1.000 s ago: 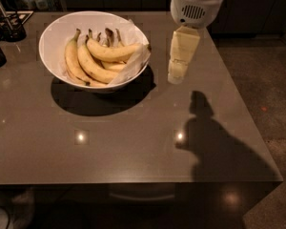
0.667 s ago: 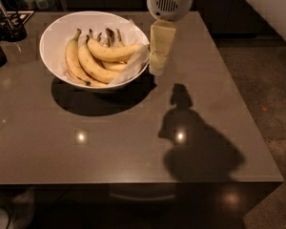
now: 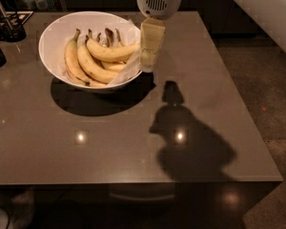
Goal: Pick banana from white bowl
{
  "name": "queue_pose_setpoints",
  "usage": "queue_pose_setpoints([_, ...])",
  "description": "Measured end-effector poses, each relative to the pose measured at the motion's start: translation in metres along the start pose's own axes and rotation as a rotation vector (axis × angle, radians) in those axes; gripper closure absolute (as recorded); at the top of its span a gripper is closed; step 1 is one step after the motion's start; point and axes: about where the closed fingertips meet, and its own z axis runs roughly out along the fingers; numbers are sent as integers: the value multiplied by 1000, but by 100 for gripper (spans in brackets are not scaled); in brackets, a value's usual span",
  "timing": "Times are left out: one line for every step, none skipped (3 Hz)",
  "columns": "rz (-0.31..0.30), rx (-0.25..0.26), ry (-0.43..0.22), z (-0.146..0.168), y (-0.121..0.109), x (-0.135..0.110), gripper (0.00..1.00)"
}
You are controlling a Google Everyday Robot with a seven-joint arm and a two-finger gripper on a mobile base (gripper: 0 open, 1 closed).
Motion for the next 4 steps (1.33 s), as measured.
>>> queue_pose_setpoints([-62,22,-18,-1,-7,-34,0])
queue_pose_setpoints([-118,31,-25,2,-13,-63,10])
queue_pose_setpoints([-149,25,-27,8,-20,-82,23])
queue_pose_setpoints([-158,-2,-25,23,-28,-95,32])
